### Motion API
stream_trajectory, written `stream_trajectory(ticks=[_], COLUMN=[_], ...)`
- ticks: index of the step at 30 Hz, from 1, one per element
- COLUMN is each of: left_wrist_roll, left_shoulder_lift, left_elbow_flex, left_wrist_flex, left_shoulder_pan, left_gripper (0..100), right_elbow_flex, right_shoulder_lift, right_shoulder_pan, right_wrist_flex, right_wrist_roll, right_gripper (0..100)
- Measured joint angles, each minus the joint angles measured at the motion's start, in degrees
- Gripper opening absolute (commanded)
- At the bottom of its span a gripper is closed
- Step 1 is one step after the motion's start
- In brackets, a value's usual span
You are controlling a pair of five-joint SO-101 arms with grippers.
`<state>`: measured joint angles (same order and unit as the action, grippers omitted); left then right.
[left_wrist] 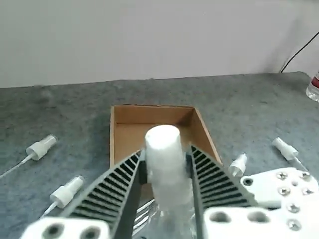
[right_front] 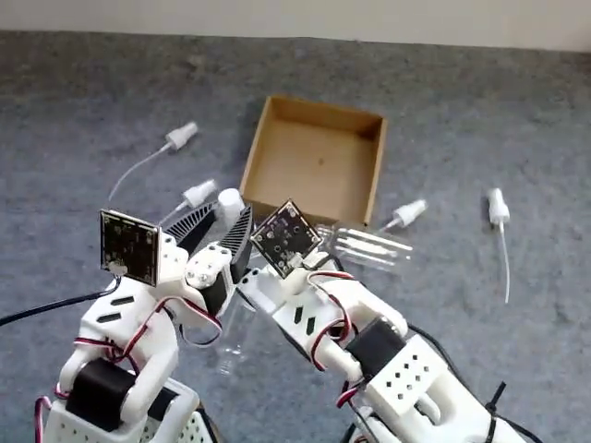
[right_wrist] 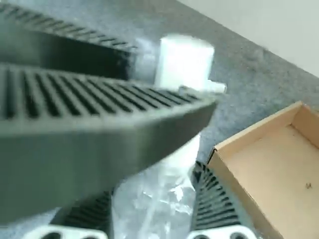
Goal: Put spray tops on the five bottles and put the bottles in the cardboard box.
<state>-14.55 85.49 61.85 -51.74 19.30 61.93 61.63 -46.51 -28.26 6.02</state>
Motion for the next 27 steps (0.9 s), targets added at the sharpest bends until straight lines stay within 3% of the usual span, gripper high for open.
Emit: stream_trajectory(ticks=[9,13,18,23,27], left_wrist_roll=[3.52,4.84,5.98,11.60,14.07], left_shoulder_lift=[0.09,0.09,0.09,-0.44,-0.79], left_elbow_flex=[-4.92,-5.71,-5.45,3.60,8.09], left_wrist_flex=[-6.77,-6.86,-6.86,-0.18,5.71], left_shoulder_pan=[0.18,-5.71,-14.33,-11.78,-7.56], left_gripper=[14,15,22,23,23], right_elbow_flex=[-0.09,-0.09,-3.25,-17.67,-32.88], right_shoulder_lift=[0.88,0.97,-2.99,-17.76,-30.86], right_shoulder_pan=[2.90,7.12,12.75,14.77,14.59], right_wrist_flex=[0.09,0.09,0.09,-0.97,-7.65], right_wrist_roll=[0.09,0.09,0.09,0.09,-2.20], right_gripper=[0.4,0.4,0.4,0.4,0.4])
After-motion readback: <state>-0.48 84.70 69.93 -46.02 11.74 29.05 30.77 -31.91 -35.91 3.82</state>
